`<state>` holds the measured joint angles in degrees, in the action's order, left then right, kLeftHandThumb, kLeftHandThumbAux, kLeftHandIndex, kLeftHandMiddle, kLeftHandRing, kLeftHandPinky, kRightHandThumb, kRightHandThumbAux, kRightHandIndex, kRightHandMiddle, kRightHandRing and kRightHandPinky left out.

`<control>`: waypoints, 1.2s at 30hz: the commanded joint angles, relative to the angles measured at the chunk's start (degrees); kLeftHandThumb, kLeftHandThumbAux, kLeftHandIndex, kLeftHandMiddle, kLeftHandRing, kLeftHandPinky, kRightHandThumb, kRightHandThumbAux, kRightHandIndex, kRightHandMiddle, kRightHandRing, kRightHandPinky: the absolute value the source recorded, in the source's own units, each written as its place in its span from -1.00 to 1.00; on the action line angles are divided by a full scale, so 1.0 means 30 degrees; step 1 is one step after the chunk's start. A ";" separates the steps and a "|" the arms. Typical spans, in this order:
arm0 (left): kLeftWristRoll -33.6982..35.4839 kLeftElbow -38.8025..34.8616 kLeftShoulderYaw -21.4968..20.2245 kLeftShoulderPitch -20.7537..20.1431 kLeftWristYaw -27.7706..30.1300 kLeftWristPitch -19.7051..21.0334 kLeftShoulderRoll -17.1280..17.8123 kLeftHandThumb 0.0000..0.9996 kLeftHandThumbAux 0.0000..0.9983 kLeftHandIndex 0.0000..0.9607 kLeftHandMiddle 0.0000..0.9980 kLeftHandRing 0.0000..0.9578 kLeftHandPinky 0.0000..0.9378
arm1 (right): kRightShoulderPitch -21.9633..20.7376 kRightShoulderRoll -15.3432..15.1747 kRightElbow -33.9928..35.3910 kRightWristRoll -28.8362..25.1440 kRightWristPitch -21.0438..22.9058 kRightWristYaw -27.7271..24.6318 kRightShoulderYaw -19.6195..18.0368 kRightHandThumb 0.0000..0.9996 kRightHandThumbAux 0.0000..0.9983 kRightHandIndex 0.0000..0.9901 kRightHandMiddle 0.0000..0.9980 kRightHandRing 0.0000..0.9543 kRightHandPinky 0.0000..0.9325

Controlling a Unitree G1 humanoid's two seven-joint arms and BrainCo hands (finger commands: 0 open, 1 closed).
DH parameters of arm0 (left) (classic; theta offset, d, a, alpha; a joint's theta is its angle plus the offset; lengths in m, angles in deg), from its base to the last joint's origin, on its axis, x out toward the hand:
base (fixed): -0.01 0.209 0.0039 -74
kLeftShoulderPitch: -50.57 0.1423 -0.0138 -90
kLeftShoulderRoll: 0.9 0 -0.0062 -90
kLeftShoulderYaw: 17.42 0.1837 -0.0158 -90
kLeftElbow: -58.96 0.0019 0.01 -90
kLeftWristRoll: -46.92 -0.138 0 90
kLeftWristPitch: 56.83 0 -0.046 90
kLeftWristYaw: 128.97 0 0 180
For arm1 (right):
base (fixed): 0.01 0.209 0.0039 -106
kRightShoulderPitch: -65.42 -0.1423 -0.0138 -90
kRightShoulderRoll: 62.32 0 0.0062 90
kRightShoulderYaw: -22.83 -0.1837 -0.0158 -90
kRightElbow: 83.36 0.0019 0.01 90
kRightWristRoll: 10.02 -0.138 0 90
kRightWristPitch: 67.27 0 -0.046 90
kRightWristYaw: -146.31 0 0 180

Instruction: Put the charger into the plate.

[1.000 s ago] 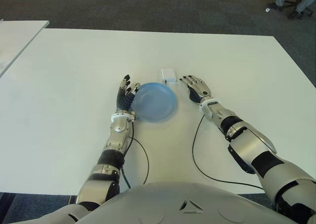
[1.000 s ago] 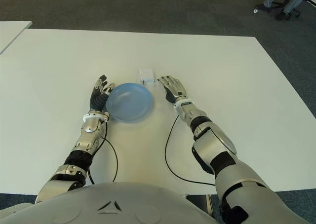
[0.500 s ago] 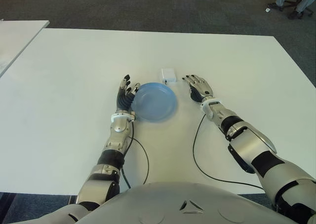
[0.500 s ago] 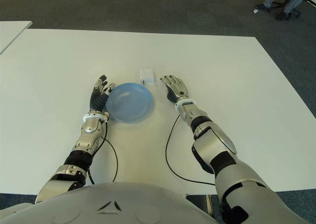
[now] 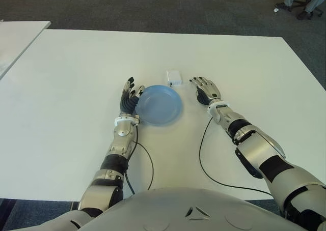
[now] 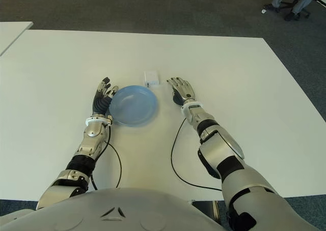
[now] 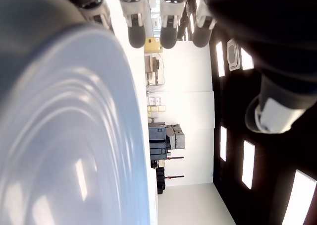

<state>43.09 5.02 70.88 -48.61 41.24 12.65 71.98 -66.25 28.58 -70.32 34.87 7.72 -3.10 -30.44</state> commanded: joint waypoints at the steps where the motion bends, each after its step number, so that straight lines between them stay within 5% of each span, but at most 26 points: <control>1: 0.0041 0.0467 -0.0049 0.0296 0.0116 0.0694 0.0010 -1.00 0.03 -1.00 -1.00 -1.00 -1.00 | 0.0054 0.0092 -0.0261 -0.0027 0.0208 -0.0387 -0.0099 -1.00 0.32 -1.00 -1.00 -1.00 -1.00; 36: -0.0008 0.0527 0.0066 0.0221 0.0039 0.0822 -0.0023 -1.00 0.02 -1.00 -1.00 -1.00 -1.00 | -0.2878 0.1362 0.0088 -0.0538 -0.0641 -0.1573 -0.1169 -1.00 0.33 -1.00 -1.00 -1.00 -1.00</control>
<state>43.07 5.09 71.13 -49.03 41.24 13.16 72.14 -73.81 32.10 -70.28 33.96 6.88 -7.00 -33.55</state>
